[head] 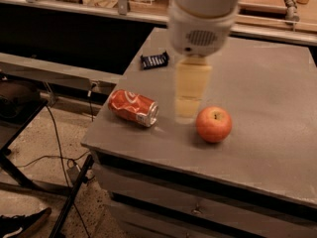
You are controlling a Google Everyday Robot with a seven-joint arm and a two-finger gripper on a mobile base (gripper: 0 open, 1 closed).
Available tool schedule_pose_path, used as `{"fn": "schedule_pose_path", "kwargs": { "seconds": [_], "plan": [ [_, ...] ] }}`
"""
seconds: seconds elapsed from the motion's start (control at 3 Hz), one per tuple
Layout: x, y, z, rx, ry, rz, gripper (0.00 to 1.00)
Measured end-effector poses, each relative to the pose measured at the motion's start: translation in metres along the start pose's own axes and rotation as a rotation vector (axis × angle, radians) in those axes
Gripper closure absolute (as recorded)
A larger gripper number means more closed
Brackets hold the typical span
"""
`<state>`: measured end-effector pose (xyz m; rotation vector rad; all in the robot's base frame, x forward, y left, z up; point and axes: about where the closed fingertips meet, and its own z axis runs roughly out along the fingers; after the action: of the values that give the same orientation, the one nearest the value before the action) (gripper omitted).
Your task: Pick coke can
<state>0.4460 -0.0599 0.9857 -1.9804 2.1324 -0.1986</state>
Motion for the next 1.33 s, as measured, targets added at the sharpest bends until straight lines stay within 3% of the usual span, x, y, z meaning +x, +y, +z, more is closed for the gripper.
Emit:
{"fn": "schedule_pose_path", "kwargs": {
  "seconds": [0.33, 0.67, 1.33],
  "plan": [
    [-0.019, -0.004, -0.004, 0.032, -0.01, -0.01, 0.0],
    [-0.016, -0.004, -0.013, 0.042, -0.042, 0.035, 0.0],
    [-0.029, -0.034, 0.031, -0.044, -0.095, 0.28, 0.0]
  ]
}}
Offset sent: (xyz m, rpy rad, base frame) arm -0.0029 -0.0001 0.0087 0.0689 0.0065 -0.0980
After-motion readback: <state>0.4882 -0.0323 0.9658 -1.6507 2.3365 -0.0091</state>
